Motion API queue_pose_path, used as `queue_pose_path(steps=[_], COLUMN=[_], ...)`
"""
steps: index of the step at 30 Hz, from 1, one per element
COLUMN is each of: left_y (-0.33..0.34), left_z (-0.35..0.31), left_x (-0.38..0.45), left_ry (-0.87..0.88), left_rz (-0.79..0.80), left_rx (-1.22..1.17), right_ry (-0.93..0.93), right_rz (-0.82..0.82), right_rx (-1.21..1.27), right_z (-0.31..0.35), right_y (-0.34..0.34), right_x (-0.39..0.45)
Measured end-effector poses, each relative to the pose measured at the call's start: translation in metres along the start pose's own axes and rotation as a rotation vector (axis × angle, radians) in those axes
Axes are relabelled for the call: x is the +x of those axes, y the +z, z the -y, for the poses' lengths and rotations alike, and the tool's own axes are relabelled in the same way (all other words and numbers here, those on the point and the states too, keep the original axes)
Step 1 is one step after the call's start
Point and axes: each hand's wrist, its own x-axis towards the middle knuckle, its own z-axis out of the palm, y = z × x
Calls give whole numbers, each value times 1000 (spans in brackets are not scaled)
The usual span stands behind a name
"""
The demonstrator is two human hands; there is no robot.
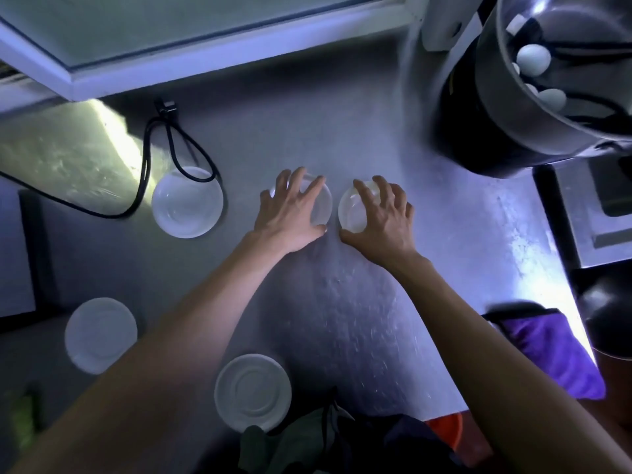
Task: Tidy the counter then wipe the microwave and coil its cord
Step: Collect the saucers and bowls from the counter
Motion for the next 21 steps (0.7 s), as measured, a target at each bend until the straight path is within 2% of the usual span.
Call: queue_pose_path(steps=[8, 15, 21], left_y=[-9, -24, -27], left_z=[3, 14, 35], left_x=[-43, -103, -161], left_ry=[-44, -107, -187], left_rz=[3, -64, -121], left_rx=[7, 22, 7], right_ry=[-27, -108, -201], right_rz=[69, 55, 77], right_rx=[45, 110, 65], right_z=[8, 42, 78], right_y=[-10, -26, -31], right_x=[-24, -50, -81])
